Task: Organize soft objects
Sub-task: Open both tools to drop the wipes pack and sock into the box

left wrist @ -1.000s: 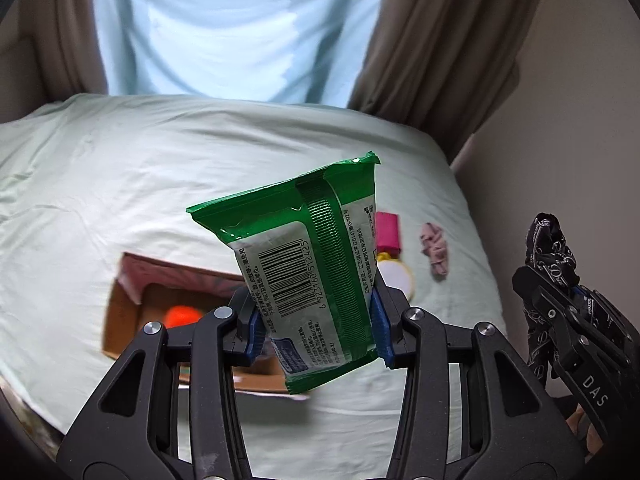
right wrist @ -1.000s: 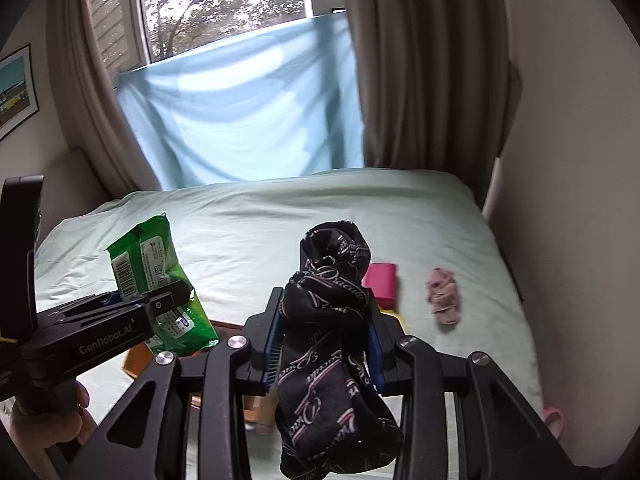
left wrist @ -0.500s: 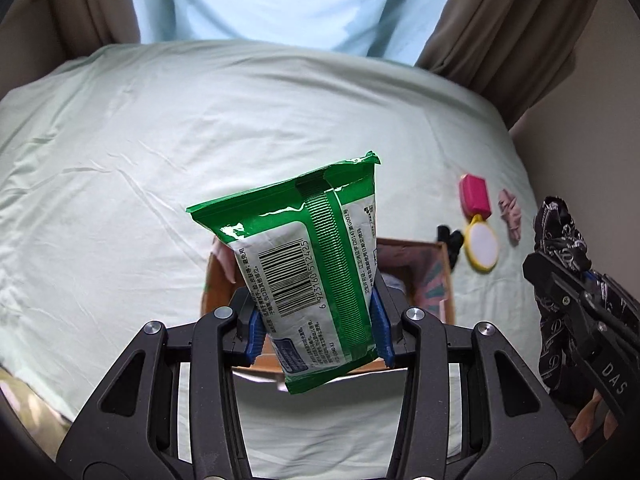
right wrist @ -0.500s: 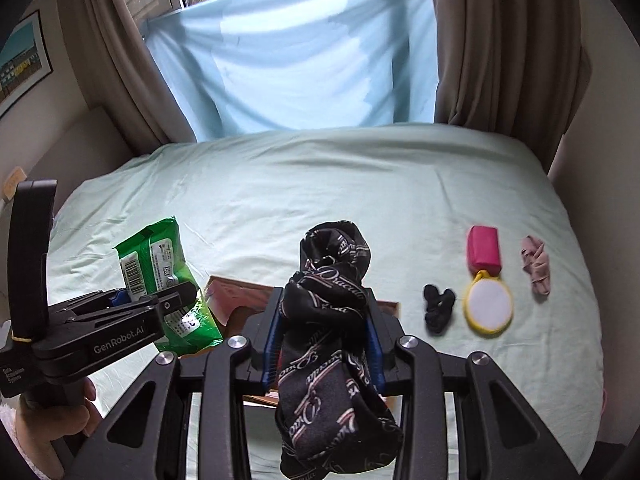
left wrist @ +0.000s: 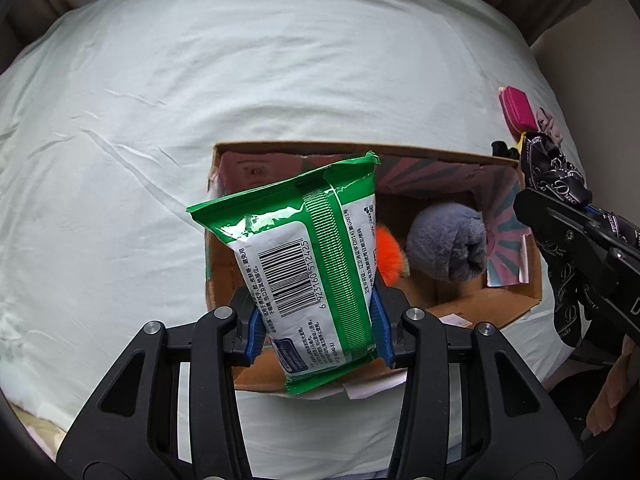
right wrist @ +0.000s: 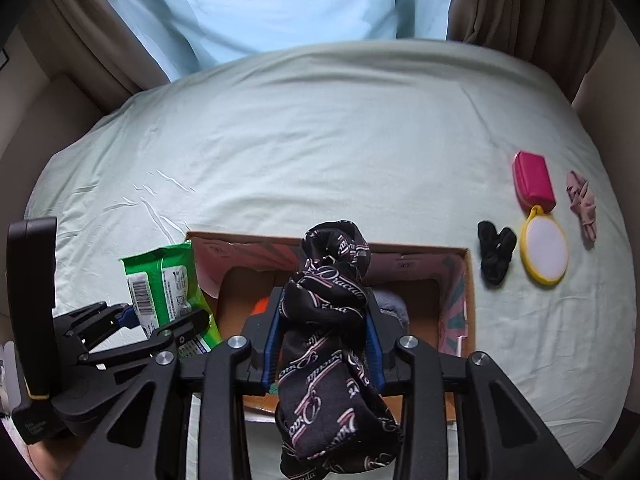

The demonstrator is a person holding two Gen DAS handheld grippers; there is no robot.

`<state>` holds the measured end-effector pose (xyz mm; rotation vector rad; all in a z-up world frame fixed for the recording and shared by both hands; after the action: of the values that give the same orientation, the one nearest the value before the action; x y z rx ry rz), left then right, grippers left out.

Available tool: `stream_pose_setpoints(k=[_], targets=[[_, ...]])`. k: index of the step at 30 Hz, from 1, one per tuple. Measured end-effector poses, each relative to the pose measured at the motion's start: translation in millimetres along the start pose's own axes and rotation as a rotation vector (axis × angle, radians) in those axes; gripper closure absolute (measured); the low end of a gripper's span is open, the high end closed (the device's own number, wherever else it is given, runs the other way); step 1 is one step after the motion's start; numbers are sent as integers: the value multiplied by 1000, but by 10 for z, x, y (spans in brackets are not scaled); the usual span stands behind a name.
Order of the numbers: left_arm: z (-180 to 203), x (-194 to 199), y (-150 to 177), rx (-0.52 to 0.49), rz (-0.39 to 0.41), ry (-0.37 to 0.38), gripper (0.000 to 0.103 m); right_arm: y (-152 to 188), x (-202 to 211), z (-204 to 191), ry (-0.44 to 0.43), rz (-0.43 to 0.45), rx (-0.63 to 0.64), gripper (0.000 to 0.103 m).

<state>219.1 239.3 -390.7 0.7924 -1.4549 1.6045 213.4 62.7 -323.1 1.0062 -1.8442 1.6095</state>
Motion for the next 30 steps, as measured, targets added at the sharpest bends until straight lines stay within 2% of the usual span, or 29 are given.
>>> stream_pose_setpoints(k=[8, 18, 20, 21, 23, 24, 25, 26, 27, 30], targets=[[-108, -462, 96, -21, -119, -21, 64, 103, -591, 54, -28, -125, -53, 70], [16, -664, -48, -81, -152, -5, 63, 99, -999, 92, -68, -238, -120, 70], [35, -660, -52, -87, -149, -10, 59, 104, -1048, 92, -79, -253, -138, 70], [39, -653, -55, -92, -148, -18, 37, 105, -1069, 95, -81, -262, -147, 67], [67, -622, -49, -91, -138, -12, 1, 113, -1115, 97, -92, -284, -166, 53], [56, -586, -50, -82, -129, 4, 0, 116, -1127, 107, -85, -288, -179, 38], [65, -568, -45, -78, -133, 11, 0, 120, -1128, 118, -82, -285, -190, 18], [79, -554, -36, -84, -135, 5, 0, 120, -1124, 129, -83, -279, -202, 10], [91, -534, -17, -93, -133, 1, 0, 117, -1111, 137, -84, -270, -208, 6], [112, -474, 9, -107, -130, -4, 0, 103, -1053, 129, -72, -252, -186, 5]])
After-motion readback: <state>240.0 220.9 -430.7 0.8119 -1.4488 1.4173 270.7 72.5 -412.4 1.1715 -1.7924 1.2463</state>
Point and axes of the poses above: each gripper's, at about its wrist camera, not at the fingertips, and x roughly against the way its jaws point, z to its right, y to its underside, the point moved 2 cm from there along -x, roughly the way its jaws point, and after that the axes turned 15 degrees about z, right-handed, at the moved point
